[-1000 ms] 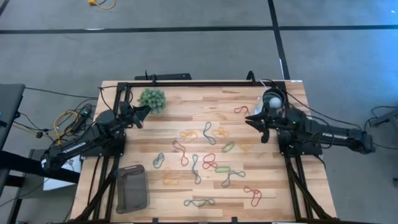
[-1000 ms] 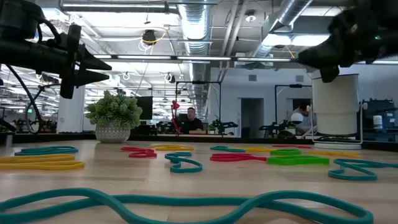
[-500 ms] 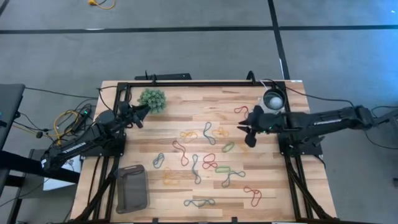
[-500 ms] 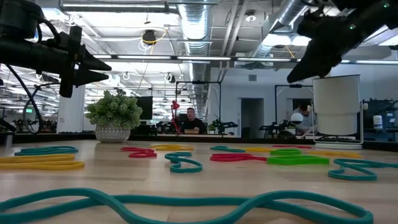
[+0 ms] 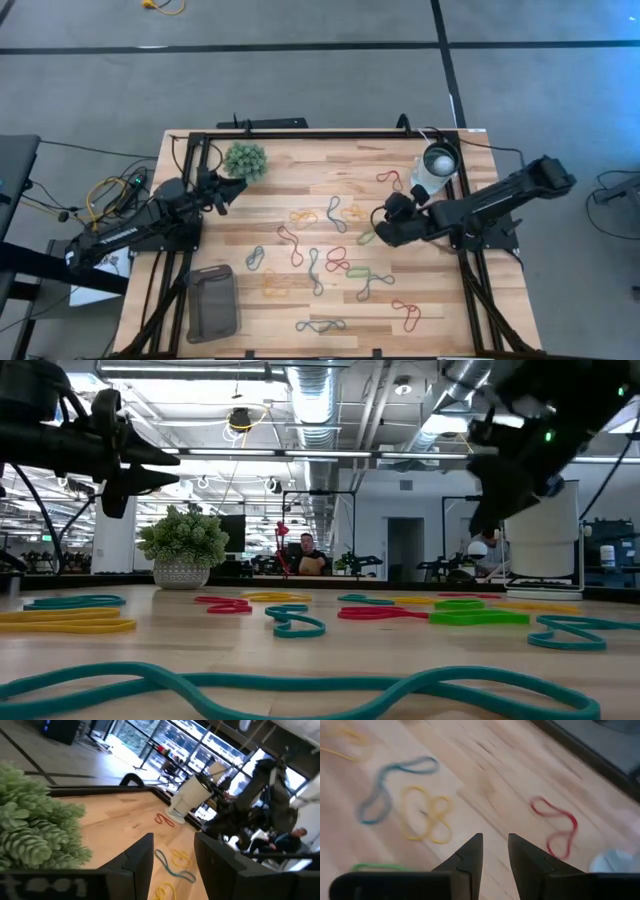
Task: Pick and place items into bin
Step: Put red rubber band into the black bin
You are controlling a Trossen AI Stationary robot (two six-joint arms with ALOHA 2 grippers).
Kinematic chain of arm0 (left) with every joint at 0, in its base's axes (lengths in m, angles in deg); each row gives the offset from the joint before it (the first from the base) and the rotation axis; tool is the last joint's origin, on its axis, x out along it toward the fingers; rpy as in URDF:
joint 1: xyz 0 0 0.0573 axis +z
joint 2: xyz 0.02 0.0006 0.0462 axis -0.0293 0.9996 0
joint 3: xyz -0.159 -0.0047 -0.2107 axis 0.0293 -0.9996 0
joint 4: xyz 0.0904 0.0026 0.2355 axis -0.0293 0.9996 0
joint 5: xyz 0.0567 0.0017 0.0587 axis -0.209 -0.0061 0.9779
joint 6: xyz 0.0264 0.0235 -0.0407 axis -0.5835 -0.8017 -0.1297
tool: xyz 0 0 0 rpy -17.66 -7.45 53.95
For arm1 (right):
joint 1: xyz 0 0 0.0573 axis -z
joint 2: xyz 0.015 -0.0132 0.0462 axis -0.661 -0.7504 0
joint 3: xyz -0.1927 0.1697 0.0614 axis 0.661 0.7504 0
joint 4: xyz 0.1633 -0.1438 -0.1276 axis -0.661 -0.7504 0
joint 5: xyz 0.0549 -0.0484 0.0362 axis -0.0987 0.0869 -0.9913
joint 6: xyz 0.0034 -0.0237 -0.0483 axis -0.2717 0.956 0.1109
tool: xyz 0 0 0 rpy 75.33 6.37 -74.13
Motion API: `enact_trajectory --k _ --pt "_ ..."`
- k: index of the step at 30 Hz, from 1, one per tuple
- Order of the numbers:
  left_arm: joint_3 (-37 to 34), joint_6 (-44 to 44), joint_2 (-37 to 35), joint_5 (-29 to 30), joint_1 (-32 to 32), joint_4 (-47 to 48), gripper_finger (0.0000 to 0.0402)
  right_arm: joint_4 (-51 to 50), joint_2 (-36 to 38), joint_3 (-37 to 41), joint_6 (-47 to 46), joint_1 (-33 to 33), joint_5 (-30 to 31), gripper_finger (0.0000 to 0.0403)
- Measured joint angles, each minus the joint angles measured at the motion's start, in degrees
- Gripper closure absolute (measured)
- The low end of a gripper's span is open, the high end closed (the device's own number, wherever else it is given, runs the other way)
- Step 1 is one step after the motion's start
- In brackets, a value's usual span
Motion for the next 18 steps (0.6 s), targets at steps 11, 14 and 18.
enact_trajectory --k 11,14,18 --pt "0.0 -0.8 0.0 11.5 -5.2 -1.0 0.027 3.1 -12.9 0.0 -4.7 9.6 0.0 0.0317" --pt "0.0 -1.4 0.0 12.6 -5.6 -1.1 0.027 8.8 -14.3 0.0 -6.7 12.2 -0.2 0.0317" --pt "0.0 -1.6 0.0 12.4 -5.7 -1.0 0.027 13.3 -15.2 0.0 -11.2 14.4 0.6 0.0317"
